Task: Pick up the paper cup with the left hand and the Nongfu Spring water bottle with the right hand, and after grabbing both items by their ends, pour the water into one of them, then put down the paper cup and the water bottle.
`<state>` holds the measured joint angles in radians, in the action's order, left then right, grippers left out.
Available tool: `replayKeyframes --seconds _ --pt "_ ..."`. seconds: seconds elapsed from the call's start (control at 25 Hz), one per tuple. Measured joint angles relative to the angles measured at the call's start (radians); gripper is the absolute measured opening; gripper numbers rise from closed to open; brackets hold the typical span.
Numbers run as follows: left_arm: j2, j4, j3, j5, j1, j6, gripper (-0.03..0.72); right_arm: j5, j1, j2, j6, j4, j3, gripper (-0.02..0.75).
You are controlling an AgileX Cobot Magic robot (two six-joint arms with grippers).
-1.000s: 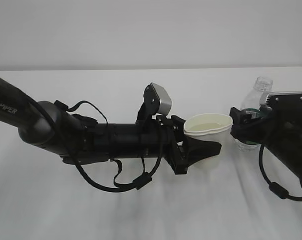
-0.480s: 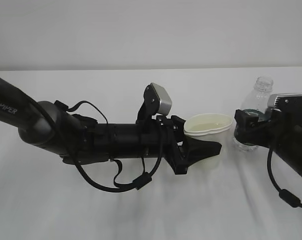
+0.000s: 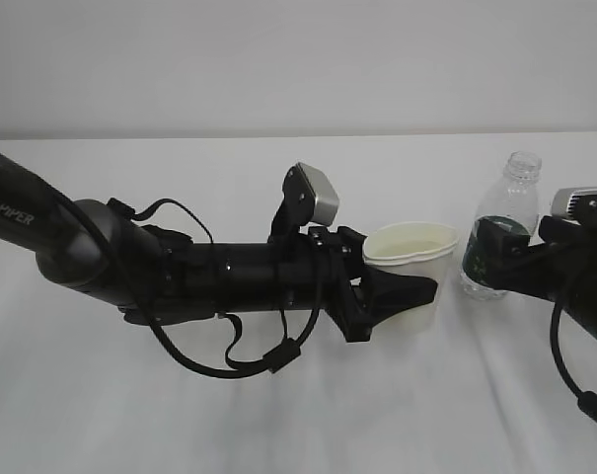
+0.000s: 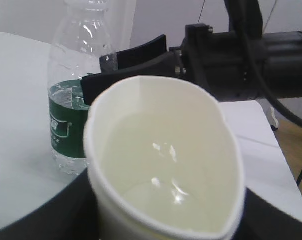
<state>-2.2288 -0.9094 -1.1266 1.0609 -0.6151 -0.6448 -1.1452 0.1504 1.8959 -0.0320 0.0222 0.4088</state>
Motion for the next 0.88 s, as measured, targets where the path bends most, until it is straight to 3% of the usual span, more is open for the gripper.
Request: replayKeyframes --seconds 0.52,0.88 --pt "0.000 0.053 0.000 -0.005 0.000 0.000 0.410 0.000 0.000 -0.192 -0.004 0.000 -0.166 0.588" --pt "0.032 0.075 0.000 -0.108 0.000 0.053 0.410 0.000 0.000 -0.306 -0.045 0.027 -0.220 0.588"
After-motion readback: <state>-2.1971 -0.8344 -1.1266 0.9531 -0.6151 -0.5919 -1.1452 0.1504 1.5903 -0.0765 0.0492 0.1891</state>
